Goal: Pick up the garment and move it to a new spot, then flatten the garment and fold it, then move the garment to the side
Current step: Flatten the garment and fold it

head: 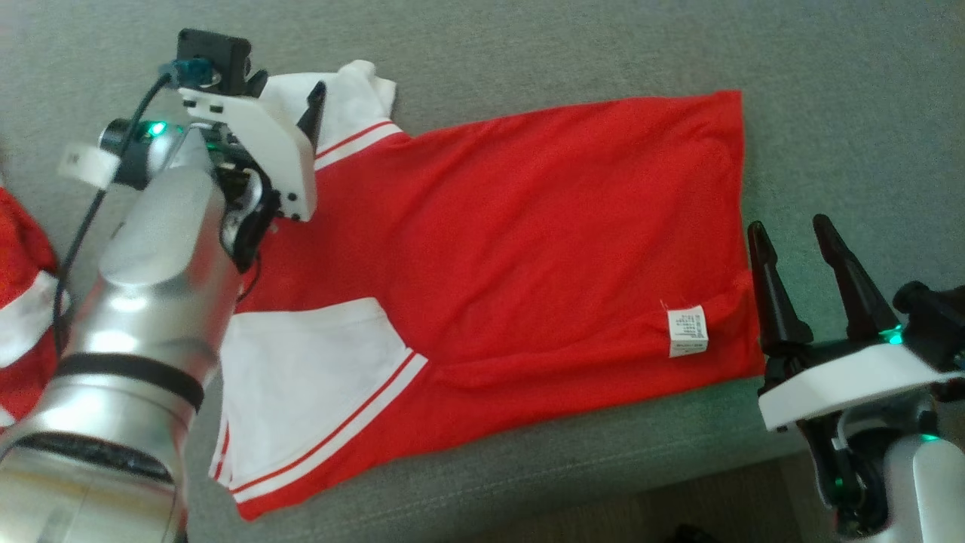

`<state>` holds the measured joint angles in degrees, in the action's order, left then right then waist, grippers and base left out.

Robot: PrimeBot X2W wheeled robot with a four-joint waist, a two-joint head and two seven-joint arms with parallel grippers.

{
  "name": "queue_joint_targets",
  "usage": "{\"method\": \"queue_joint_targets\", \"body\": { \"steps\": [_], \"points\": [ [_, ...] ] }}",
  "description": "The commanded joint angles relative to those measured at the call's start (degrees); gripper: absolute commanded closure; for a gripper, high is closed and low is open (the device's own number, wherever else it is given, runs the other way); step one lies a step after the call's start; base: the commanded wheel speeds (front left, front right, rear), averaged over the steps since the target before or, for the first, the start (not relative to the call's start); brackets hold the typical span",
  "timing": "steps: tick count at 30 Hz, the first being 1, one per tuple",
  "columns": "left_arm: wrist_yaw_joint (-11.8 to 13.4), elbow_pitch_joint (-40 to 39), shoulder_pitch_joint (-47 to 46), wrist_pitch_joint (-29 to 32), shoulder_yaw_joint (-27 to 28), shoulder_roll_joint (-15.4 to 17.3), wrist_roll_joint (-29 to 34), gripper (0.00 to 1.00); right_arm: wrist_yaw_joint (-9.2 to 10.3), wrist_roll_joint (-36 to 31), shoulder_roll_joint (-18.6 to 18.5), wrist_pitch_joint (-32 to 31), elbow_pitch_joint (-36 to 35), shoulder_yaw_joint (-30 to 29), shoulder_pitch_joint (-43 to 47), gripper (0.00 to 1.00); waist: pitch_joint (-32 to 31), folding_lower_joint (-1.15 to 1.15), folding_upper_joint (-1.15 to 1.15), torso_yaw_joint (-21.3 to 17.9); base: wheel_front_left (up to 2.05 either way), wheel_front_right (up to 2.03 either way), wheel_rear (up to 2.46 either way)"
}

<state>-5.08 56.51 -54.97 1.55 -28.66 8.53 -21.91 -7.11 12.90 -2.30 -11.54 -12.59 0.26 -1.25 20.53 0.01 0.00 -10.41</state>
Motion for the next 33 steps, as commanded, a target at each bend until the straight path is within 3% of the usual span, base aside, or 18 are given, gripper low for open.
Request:
{"method": "queue_joint_targets", "body": {
  "steps": [1, 8, 9, 10, 15, 21, 26, 33],
  "points": [
    [-0.04, 0.46, -3.32, 0.48, 1.19, 1.57, 0.13, 0.0, -0.37, 0.45, -0.58, 0.55, -1.83, 1.52, -1.9, 0.0, 0.79, -0.01, 0.0, -0.95, 0.0, 0.0, 0.0],
    [-0.12, 11.65, -8.45, 7.56, -1.27, 1.08, 1.6, 0.02, -0.37, 1.17, -0.58, 0.69, -1.24, 0.81, -1.84, 0.0, 1.51, -0.01, 0.0, -1.34, 0.0, 0.0, 0.0],
    [-0.23, 12.56, -8.84, 8.26, -1.62, 0.93, 1.75, 0.46, -0.37, 1.2, -0.58, 0.55, -1.14, 0.86, -1.93, 0.0, 1.52, -0.01, 0.0, -1.38, 0.0, 0.0, 0.0],
    [-0.33, 13.2, -9.18, 8.66, -2.07, 0.84, 2.02, 1.0, -0.37, 1.2, -0.58, 0.28, -1.02, 0.95, -2.09, 0.0, 1.54, -0.01, 0.0, -1.43, 0.0, 0.0, 0.0],
    [-0.26, 14.63, -9.79, 6.94, -3.37, 0.55, 2.81, 1.0, -0.37, 0.94, -0.58, -1.27, 0.46, 0.47, -4.13, 0.0, 1.42, -0.01, 0.0, -1.32, 0.0, 0.0, 0.0],
    [-0.21, 14.47, -10.12, -0.32, -2.87, -0.31, 1.87, 1.0, -0.37, 1.9, -1.96, -2.22, 5.34, -1.06, -10.96, 0.0, 0.98, -0.01, 0.0, -0.41, 0.0, 0.0, 0.0],
    [-0.96, 14.58, -10.67, -3.97, -2.87, -1.17, 1.02, 1.0, -0.37, 4.44, -5.49, -4.0, 15.56, -1.23, -20.92, 0.0, 1.09, -0.01, 0.0, 0.99, 0.0, 0.0, 0.0],
    [-1.75, 14.92, -11.92, -6.78, -3.57, -2.06, 0.28, 1.0, -0.37, 6.76, -7.77, -6.5, 33.77, -0.44, -33.18, 0.0, 2.05, -0.01, 0.0, 2.71, 0.0, 0.0, 0.0]
  ]
}}
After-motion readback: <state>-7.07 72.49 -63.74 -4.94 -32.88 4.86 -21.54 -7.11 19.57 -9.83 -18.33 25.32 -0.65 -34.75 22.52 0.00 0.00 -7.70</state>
